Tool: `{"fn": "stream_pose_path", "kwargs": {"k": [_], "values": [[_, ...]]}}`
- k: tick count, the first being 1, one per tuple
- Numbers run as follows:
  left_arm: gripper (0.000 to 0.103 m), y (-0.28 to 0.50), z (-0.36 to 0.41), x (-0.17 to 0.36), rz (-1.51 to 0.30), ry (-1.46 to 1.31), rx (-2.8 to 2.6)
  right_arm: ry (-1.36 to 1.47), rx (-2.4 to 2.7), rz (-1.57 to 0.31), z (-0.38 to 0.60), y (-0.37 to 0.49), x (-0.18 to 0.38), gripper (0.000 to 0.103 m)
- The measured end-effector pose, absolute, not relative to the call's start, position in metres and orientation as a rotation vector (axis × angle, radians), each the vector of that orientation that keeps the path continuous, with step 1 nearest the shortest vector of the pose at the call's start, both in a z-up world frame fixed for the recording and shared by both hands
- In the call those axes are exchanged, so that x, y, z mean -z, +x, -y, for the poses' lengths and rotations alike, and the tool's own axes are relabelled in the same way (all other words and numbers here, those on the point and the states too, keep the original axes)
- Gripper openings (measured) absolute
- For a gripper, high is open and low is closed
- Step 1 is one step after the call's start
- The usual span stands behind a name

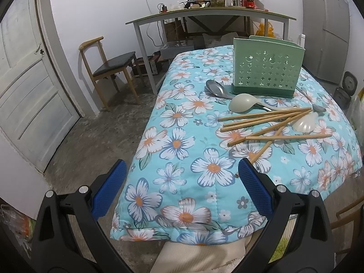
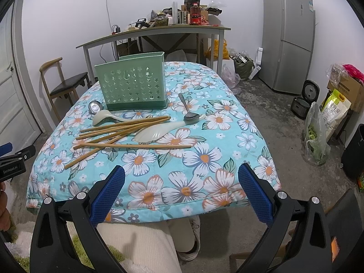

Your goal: Organize utensils

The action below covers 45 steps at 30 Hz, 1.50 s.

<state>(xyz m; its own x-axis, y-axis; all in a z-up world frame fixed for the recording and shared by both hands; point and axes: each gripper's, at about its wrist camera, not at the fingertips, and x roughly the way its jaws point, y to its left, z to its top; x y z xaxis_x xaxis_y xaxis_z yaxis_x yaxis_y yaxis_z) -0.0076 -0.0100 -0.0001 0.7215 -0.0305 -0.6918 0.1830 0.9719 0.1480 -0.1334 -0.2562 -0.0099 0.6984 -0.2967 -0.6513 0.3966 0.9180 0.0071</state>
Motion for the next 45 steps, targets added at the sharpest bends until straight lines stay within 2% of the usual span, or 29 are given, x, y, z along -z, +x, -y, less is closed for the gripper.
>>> {"fn": "stream_pose_path", "kwargs": {"k": [45], "values": [[0.095, -0.0056, 0.0124, 0.0096, -0.780, 0.223, 0.133, 0.149, 0.389, -0.698, 0.2572, -0.1328, 0.0088, 0.097]]}}
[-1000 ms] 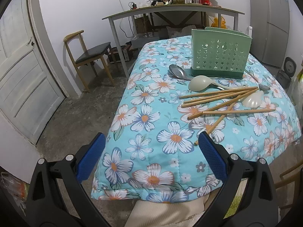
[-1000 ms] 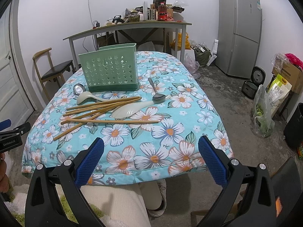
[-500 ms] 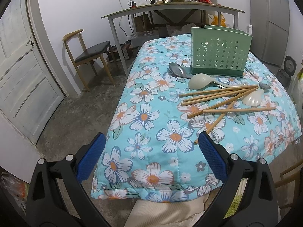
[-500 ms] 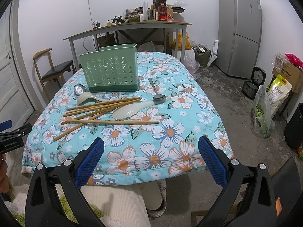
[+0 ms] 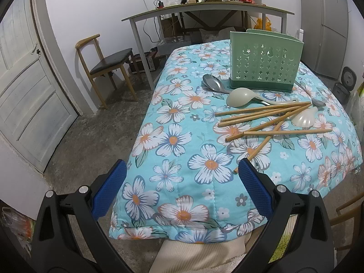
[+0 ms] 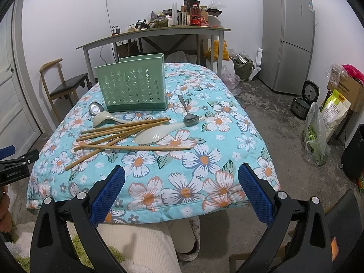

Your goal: Organize utensils

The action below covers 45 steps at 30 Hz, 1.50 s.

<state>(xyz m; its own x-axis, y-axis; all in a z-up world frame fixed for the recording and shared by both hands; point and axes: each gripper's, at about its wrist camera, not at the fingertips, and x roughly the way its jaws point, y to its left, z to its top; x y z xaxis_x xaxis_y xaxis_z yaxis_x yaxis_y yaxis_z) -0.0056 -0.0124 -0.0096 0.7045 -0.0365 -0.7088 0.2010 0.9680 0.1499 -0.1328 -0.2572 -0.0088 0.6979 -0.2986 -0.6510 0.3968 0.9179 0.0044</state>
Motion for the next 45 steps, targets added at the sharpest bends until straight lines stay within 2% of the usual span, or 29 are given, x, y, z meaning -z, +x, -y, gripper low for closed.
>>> {"fn": "stream_pose_path", "kwargs": {"k": [28, 45], "values": [[0.095, 0.014, 0.010, 0.015, -0.828, 0.204, 0.183, 0.140, 0.369, -0.729, 0.248, -0.118, 0.015, 0.097], [0.095, 0.084, 0.014, 0.025, -0.917, 0.122, 0.253, 0.108, 0.293, -0.799, 0.244, -0.068, 0.028, 0.097]]}}
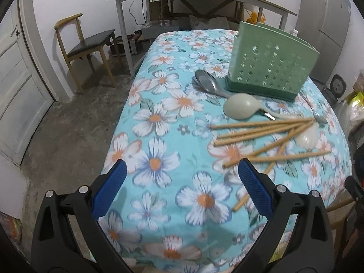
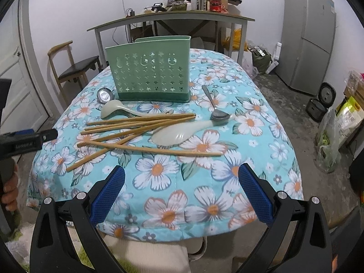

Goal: Organize utensils
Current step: 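Move both tools toward the utensils beside the green caddy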

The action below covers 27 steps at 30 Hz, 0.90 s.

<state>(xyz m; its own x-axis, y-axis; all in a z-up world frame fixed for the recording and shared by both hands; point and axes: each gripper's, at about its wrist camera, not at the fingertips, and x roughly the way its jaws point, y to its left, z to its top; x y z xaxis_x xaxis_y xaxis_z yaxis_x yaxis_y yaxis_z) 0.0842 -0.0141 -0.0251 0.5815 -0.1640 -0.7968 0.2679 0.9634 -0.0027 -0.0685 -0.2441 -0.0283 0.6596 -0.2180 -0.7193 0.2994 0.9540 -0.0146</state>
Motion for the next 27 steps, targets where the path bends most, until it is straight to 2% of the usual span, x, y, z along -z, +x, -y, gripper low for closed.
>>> {"fn": "stream_pose_path", "kwargs": {"k": [13, 27], "values": [[0.095, 0.129, 0.025, 0.006, -0.856, 0.046, 0.439, 0.000, 0.252, -0.751, 0.228, -0.024, 0.015, 0.097], [0.095, 0.191, 0.026, 0.014, -0.845, -0.048, 0.513, 0.149, 0.091, -0.764, 0.232, 0.027, 0.018, 0.097]]}}
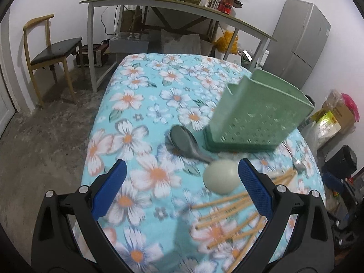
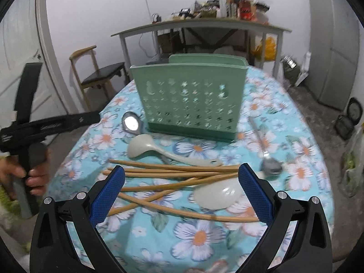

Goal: Organize utensils
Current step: 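Move both tools toward the utensils beside the green caddy, then grasp the cream ladle handle with the right tool while the left tool grasps the metal spoon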

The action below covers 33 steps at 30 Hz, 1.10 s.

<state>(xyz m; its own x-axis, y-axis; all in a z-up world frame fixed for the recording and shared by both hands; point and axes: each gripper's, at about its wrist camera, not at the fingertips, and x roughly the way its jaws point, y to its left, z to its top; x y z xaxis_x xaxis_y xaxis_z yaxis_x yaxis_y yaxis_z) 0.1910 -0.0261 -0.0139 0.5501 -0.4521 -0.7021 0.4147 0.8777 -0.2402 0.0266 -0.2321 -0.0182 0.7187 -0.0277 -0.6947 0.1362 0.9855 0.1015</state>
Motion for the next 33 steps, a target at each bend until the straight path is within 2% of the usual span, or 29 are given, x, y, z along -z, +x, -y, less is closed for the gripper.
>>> {"fn": "stream_pose_path", "kwargs": {"k": [6, 12, 16, 20, 24, 25, 28, 33], "values": [[0.094, 0.232, 0.032, 0.022, -0.867, -0.068, 0.550, 0.209, 0.050, -0.796, 0.235, 0.040, 0.026, 0.097], [0.064, 0.270, 0.040, 0.039, -0.953, -0.136, 0.600, 0.316, -0.025, -0.804, 0.238, 0.052, 0.030, 0.096], [0.050, 0.284, 0.045, 0.049, -0.983, -0.143, 0.613, 0.436, -0.108, -0.812, 0.240, 0.064, 0.033, 0.089], [0.036, 0.295, 0.050, 0.059, -1.009, -0.128, 0.611, 0.567, -0.178, -0.838, 0.242, 0.077, 0.041, 0.077], [0.026, 0.298, 0.056, 0.068, -1.038, -0.105, 0.613, 0.614, -0.192, -0.862, 0.238, 0.086, 0.049, 0.068], [0.020, 0.298, 0.057, 0.071, -1.048, -0.098, 0.618, 0.642, -0.203, -0.869, 0.239, 0.088, 0.052, 0.066], [0.011, 0.297, 0.060, 0.076, -1.061, -0.083, 0.624, 0.722, -0.217, -0.894, 0.240, 0.095, 0.062, 0.059], [0.007, 0.291, 0.057, 0.075, -1.051, -0.084, 0.633, 0.836, -0.194, -0.952, 0.243, 0.108, 0.082, 0.049]]}}
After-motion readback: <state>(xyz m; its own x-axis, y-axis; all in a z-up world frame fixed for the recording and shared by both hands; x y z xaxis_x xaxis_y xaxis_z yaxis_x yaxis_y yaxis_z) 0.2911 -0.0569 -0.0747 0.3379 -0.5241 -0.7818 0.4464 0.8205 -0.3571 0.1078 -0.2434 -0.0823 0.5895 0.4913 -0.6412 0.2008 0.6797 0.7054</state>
